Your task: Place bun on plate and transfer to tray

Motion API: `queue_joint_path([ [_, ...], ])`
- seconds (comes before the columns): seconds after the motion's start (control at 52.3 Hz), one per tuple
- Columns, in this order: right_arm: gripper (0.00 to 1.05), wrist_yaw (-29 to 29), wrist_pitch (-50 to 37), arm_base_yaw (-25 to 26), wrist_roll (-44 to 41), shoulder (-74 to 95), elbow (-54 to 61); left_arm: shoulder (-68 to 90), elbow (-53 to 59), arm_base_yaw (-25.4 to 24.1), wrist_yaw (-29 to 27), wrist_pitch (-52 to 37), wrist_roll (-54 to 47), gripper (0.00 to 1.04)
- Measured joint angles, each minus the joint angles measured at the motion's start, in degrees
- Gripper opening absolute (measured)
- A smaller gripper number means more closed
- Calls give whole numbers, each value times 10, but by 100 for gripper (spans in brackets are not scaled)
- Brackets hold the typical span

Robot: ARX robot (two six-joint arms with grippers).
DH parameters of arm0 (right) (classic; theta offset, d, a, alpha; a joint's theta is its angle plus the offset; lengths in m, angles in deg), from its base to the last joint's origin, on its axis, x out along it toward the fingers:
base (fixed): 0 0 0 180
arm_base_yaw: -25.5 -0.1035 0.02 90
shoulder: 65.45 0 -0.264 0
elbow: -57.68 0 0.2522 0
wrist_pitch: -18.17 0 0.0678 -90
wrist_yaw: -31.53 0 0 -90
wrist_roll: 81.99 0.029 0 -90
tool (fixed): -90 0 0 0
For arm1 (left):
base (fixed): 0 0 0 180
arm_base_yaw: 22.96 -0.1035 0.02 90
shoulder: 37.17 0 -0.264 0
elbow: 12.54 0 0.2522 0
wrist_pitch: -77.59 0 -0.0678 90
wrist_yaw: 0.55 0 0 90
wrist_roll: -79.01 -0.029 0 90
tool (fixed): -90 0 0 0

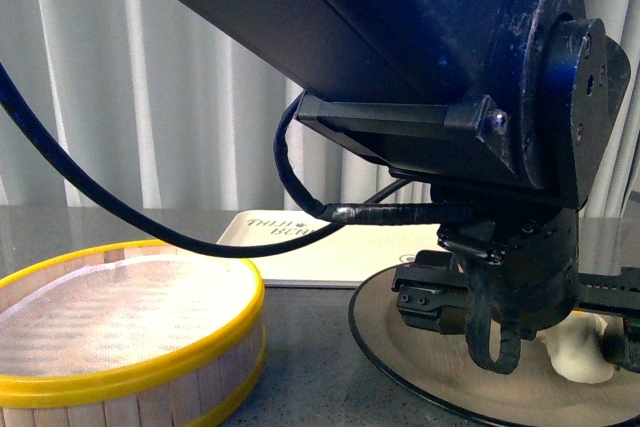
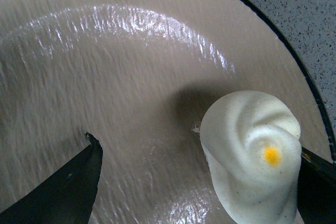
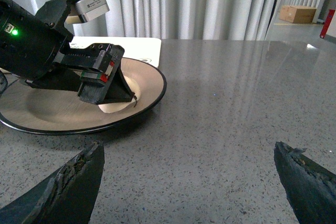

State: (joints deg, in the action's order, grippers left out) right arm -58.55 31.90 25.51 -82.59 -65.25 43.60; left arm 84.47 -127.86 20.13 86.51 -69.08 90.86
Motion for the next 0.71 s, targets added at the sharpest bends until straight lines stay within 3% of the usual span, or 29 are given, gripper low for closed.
queue_joint_path([
  [0.344, 96, 0, 0, 0, 0, 0, 0, 0, -16, -16, 32, 16, 77, 98],
  [0.708, 96, 0, 0, 0, 0, 0, 0, -3, -24, -30, 31, 10, 90, 98],
])
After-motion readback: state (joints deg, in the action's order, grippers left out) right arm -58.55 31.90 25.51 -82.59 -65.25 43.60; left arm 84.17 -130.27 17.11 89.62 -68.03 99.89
